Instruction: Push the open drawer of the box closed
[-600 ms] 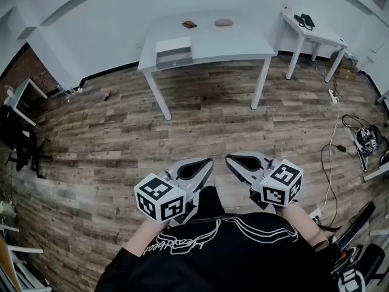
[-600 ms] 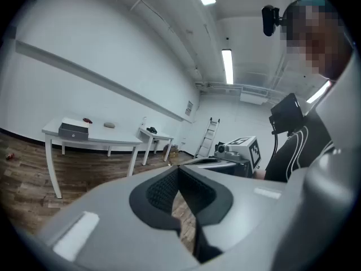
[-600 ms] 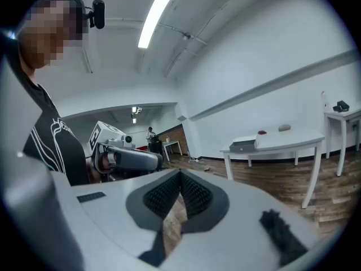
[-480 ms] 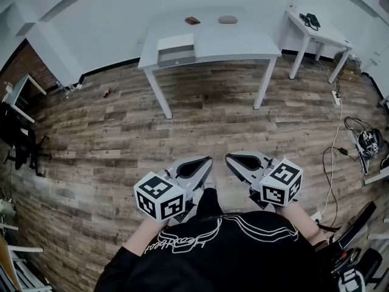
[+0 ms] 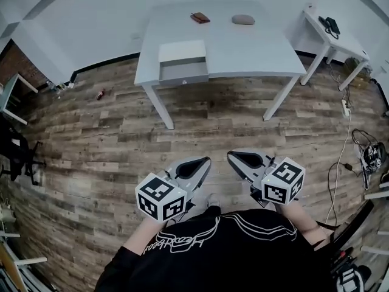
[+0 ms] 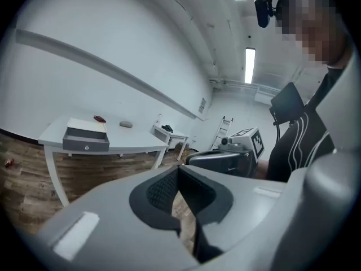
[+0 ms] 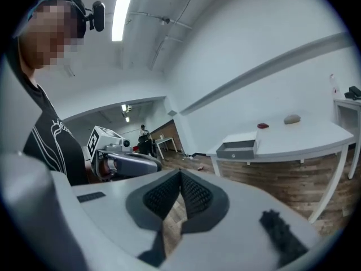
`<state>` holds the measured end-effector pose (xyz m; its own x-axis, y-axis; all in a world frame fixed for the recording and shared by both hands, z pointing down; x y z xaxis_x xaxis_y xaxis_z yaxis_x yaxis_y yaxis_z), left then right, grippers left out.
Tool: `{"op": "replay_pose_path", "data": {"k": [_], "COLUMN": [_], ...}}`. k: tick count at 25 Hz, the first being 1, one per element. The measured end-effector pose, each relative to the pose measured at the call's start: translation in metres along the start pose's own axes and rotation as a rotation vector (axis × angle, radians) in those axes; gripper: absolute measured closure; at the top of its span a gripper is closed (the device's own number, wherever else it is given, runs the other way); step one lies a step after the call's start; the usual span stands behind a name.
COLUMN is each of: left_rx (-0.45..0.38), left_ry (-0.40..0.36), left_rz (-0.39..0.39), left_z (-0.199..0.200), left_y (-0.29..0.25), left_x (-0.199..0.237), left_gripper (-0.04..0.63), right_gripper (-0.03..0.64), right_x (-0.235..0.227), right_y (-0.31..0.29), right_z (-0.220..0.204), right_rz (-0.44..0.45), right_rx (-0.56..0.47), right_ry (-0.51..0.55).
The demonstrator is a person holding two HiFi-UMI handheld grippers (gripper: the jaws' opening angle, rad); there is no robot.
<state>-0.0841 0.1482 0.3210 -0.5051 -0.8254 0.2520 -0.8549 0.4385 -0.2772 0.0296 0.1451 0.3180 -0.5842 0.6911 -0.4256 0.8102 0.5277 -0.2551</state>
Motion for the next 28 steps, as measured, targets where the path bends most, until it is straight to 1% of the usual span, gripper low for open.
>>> {"op": "replay_pose_path", "data": {"k": [3,5,10,13,15,20,25,28], "left_rx": [0.011,0.017,0.002,-0.017,-0.02,-0.015,0.019,0.023], "left_ry": [-0.004,0.001,0.012,0.039,0.043,0.029,0.012,0.047], "left_rz": [-0.021,-0.022,-0.008,0.013,0.029,0.086,0.18,0.223], "left_z": [0.015,0.02,0.026,0.026,0.028,0.037,0.037,0.032], "left_y": [-0.023,-0.035,-0.056,-0.063,-0.07,-0.089,-0.108,-0.121], "left_x": [0.043,0.063,0.094,0.109,0.118,0.144,0.183,0.211], "left_gripper": [0.588,0.588,0.588,0.588,0.588,0.588,0.588,0.588], "right_gripper": [0.609,0.608,0.609,0.609,0.609,0.608,0.608,0.609], "right_x": [-0.034,-0.05,-0.077,-0.091,-0.101,-0.136,-0.171,-0.191], "right_y": [-0.029,-0.043,-0.064,-0.073,-0.078,-0.095,-0.121,-0.134], "right_z": [0.028,0.038,0.047,0.048,0.051,0.059,0.067,0.069], "right_rz": [-0.01,-0.013,-0.015,-0.001,0.014,0.043,0.078,0.092], "right_rx": [-0.006,0.0,0.009,0.019,0.023,0.038,0.073,0.105], "right_ry": [0.013,0.015,0.015,0.0,-0.005,-0.023,-0.058,-0.072]}}
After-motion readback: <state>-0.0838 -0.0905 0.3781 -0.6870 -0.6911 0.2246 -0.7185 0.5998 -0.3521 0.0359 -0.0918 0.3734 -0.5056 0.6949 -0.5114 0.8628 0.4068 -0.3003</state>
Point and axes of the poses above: the fingertips, and each gripper's own axes: y backward along the fingers, x to its left, z out of its top, the point moved 4 cm from there along y, backward along the fingers, and after that the axes turned 7 degrees about -y, right-handed, at the moved point
